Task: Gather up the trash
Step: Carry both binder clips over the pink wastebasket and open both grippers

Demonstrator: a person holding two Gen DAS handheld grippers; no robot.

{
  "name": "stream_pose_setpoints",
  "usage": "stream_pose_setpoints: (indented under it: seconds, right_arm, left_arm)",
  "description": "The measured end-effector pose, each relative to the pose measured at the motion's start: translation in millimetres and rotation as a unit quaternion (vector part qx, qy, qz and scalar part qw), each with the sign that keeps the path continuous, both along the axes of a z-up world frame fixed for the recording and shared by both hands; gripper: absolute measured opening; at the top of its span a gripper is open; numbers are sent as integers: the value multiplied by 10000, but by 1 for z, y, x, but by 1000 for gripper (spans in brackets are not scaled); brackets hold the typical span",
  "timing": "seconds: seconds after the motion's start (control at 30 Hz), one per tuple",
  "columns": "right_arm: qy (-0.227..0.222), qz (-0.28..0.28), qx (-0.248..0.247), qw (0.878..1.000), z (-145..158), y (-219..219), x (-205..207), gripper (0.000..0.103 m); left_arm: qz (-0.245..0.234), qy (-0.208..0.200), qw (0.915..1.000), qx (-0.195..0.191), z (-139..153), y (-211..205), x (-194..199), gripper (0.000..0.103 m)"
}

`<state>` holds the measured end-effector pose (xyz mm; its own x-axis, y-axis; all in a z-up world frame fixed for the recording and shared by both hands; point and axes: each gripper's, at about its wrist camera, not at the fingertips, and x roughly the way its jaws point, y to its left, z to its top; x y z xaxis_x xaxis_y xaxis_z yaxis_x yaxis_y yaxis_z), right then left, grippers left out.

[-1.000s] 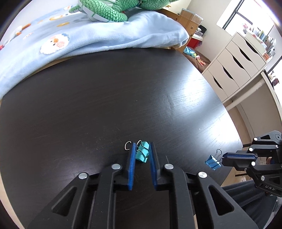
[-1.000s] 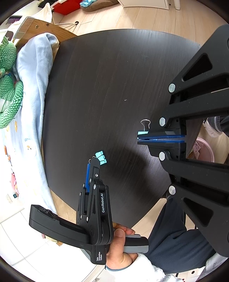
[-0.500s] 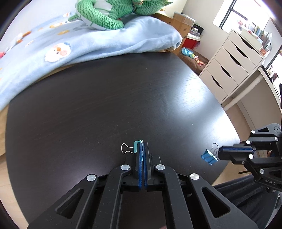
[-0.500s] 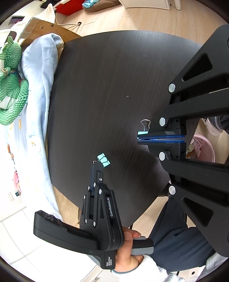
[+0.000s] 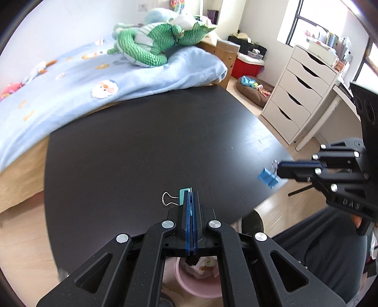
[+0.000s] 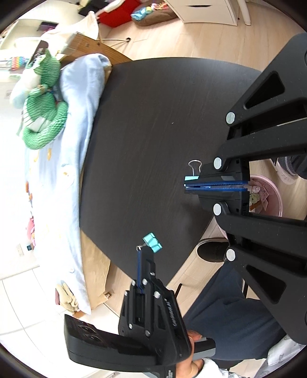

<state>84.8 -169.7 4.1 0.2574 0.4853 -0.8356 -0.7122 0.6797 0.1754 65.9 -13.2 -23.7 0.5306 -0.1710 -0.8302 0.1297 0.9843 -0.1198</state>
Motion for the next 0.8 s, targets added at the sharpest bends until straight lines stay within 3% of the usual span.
stream_pose_setpoints:
  seconds: [0.27, 0.8]
  right_arm:
    - [-176, 259, 101, 9995, 21, -3, -54, 1]
    - [182, 390, 179, 9989, 5, -12, -105, 1]
  left_arm:
    - [16, -199, 9998, -77, 16, -12, -59, 1]
    - [131, -291, 9990, -315, 20, -19, -120, 1]
